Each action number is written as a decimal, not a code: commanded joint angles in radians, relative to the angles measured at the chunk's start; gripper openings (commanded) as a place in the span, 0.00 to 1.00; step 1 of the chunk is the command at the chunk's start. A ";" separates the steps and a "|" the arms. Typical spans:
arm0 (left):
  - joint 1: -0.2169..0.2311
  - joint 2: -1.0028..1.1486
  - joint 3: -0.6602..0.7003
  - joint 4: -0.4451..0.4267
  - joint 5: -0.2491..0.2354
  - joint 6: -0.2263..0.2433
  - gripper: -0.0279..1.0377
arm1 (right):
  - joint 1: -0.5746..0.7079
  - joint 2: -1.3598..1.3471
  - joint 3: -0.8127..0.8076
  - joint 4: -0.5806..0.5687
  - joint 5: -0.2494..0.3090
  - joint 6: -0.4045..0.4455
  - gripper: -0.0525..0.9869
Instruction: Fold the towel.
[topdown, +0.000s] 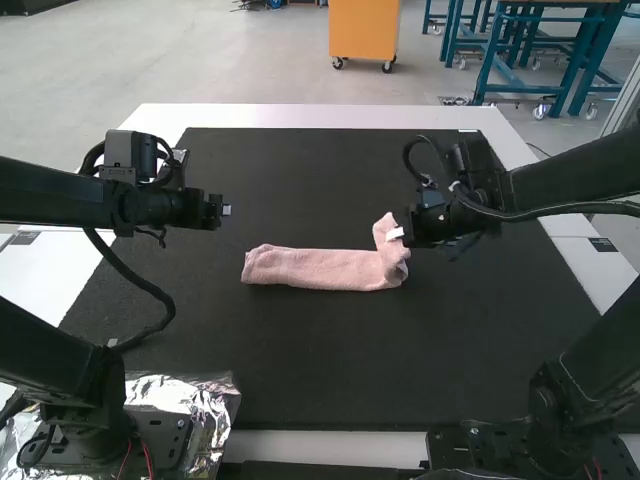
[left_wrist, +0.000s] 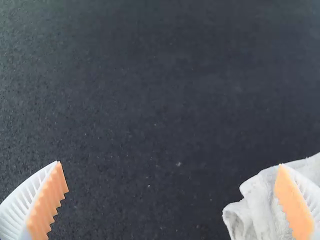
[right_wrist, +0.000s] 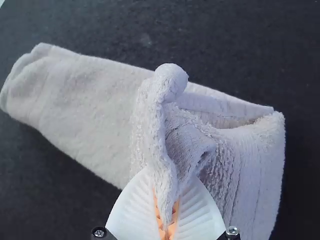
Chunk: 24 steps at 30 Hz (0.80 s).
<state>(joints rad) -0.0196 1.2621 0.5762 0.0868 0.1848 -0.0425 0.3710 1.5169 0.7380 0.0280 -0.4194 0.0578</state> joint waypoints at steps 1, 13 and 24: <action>0.009 -0.012 -0.006 0.014 -0.018 -0.005 0.94 | 0.083 0.049 0.049 0.021 0.013 0.073 0.03; 0.050 -0.015 -0.022 0.042 -0.021 -0.005 0.94 | 0.236 0.270 0.230 0.127 0.021 0.099 0.03; 0.050 -0.017 -0.042 0.068 -0.011 -0.003 0.94 | 0.316 0.434 0.374 0.156 0.021 0.123 0.03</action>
<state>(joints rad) 0.0223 1.2621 0.5358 0.1448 0.1722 -0.0422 0.6590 1.9366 1.0657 0.1749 -0.4004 0.1658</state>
